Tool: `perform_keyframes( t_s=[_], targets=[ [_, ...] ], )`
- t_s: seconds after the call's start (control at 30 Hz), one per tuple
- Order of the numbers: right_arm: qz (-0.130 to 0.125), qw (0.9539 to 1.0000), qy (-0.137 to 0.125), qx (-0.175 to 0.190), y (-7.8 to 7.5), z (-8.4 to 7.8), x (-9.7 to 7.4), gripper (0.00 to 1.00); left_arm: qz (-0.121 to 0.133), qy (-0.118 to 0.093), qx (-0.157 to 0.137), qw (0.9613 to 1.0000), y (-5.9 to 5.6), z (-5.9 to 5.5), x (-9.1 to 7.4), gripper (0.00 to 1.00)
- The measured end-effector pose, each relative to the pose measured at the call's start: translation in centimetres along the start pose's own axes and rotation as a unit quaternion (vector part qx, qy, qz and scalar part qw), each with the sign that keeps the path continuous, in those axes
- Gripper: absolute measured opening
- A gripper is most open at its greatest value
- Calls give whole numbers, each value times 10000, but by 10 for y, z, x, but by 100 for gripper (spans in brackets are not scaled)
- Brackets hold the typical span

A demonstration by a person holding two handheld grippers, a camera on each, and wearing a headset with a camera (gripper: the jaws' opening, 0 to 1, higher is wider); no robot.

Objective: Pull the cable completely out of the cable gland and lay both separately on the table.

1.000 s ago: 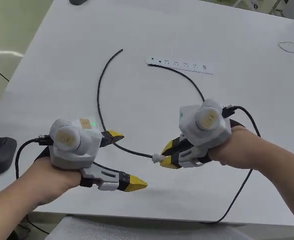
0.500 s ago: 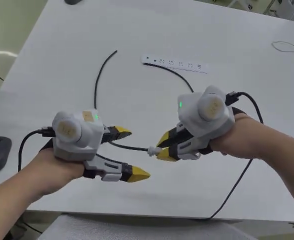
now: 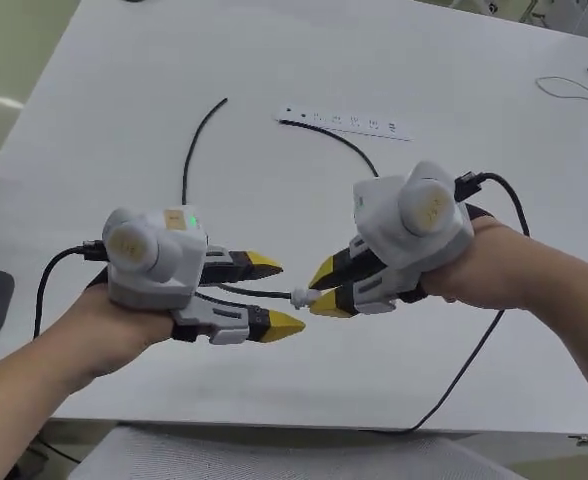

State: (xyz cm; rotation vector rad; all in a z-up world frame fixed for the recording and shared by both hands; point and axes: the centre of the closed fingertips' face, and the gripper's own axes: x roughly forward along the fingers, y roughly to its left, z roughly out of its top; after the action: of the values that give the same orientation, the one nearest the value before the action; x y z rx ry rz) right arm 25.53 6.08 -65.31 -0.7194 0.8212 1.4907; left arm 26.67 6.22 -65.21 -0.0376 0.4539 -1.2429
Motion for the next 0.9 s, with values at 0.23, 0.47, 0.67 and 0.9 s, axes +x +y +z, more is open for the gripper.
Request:
perform_keyframes(
  t_s=[0.23, 0.47, 0.67, 0.9],
  targets=[
    [23, 10000, 41, -36, 2, -1, 1, 7, -92, -16, 64, 9999, -2, 1, 2, 36],
    [49, 9999, 65, -85, 5, -2, 0, 7, -249, -3, 137, 9996, -9, 0, 5, 27],
    [66, 9998, 72, -153, 6, -4, -1, 7, -316, 58, 287, 9991, -12, -2, 7, 23],
    [84, 9997, 63, -222, 8, -5, -1, 7, -369, 28, 378, 9986, -15, -1, 8, 20]
  ],
)
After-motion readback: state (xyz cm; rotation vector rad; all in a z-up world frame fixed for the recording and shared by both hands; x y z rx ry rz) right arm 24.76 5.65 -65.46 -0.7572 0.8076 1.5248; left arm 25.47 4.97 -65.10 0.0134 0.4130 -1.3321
